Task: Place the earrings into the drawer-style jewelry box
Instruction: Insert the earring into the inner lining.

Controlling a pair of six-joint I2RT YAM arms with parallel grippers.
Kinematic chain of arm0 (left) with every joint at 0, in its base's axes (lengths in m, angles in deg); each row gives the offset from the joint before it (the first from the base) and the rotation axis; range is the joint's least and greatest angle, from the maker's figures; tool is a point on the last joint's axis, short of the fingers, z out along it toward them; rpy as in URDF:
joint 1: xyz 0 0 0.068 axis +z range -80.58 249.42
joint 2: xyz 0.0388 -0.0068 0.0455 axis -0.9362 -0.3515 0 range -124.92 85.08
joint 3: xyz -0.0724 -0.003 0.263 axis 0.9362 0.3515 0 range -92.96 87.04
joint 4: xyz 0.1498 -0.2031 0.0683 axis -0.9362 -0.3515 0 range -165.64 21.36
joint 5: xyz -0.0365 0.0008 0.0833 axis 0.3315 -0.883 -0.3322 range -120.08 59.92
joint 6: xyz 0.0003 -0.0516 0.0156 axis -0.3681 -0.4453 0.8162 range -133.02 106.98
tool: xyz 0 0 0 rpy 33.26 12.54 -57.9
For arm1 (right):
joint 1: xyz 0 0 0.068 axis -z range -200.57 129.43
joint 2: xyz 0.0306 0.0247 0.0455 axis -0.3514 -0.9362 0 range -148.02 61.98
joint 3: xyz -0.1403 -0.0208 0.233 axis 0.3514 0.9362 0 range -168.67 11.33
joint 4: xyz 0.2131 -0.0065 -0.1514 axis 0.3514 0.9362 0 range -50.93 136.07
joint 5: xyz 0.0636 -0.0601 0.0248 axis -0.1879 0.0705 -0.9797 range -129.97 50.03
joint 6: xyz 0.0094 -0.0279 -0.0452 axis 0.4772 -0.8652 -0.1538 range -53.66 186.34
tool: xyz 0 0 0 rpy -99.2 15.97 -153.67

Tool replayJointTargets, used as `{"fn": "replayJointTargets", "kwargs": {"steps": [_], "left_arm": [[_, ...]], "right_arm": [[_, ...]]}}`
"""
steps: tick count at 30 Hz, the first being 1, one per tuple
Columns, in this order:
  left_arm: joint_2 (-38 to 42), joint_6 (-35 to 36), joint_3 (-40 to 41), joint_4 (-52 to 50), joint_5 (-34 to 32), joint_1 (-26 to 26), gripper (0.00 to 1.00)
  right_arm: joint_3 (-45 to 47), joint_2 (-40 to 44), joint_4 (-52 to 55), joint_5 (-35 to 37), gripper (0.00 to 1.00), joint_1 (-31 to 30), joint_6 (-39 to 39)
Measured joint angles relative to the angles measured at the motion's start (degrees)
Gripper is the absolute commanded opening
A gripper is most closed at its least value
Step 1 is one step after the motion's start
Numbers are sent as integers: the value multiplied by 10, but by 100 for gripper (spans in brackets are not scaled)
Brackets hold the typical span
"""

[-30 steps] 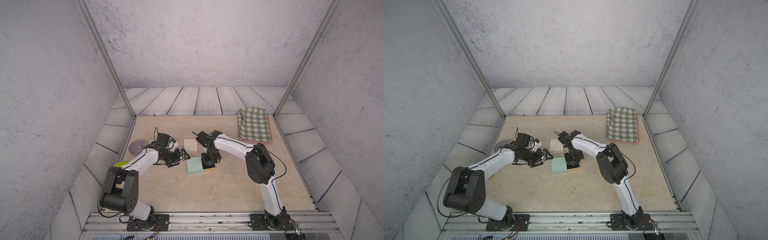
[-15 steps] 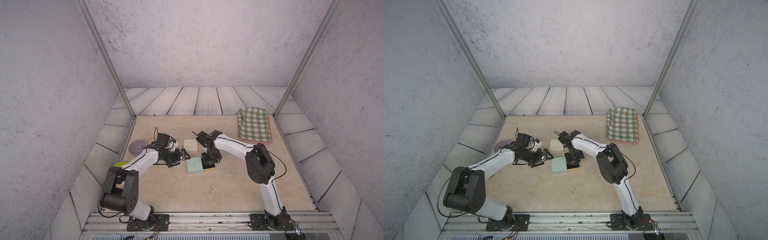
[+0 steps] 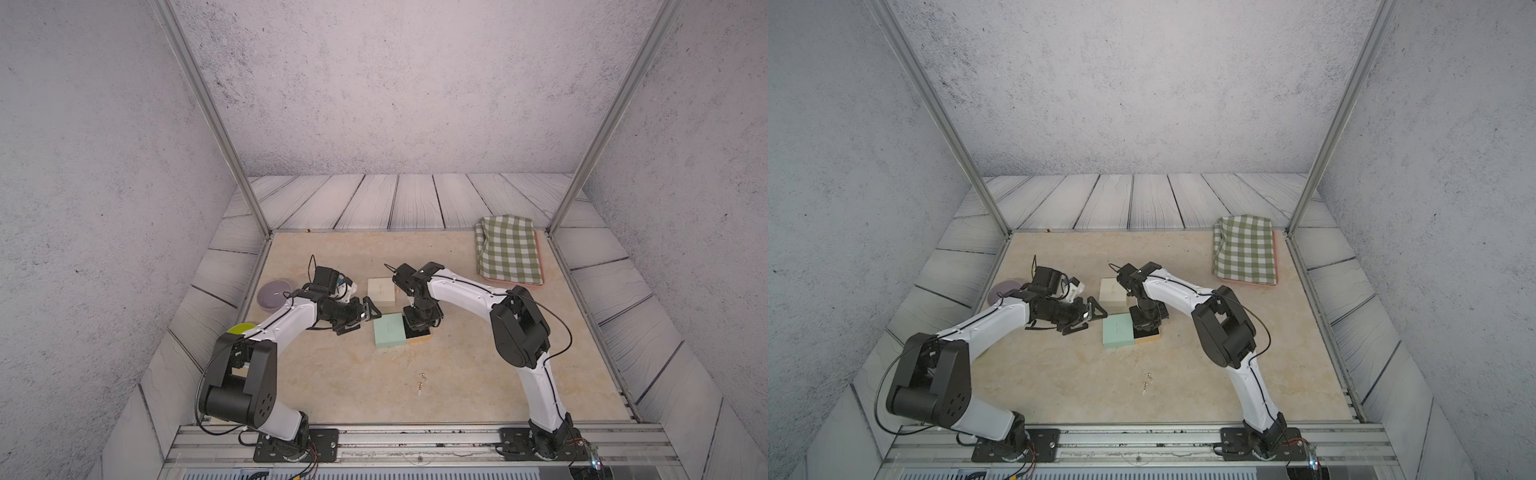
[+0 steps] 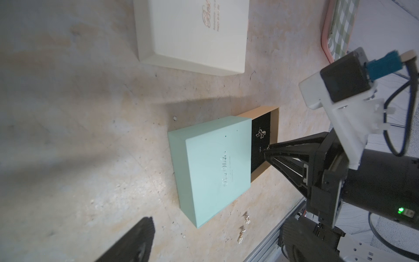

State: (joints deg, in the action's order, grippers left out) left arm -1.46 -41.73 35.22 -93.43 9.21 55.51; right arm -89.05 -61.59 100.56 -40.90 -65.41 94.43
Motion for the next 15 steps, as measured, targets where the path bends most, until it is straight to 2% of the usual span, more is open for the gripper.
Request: {"fn": "replayJointTargets", "kwargs": {"steps": [15], "left_arm": [[2, 0, 3, 7, 2, -1, 93]], "right_arm": [[8, -10, -12, 0, 10, 0, 0]]}}
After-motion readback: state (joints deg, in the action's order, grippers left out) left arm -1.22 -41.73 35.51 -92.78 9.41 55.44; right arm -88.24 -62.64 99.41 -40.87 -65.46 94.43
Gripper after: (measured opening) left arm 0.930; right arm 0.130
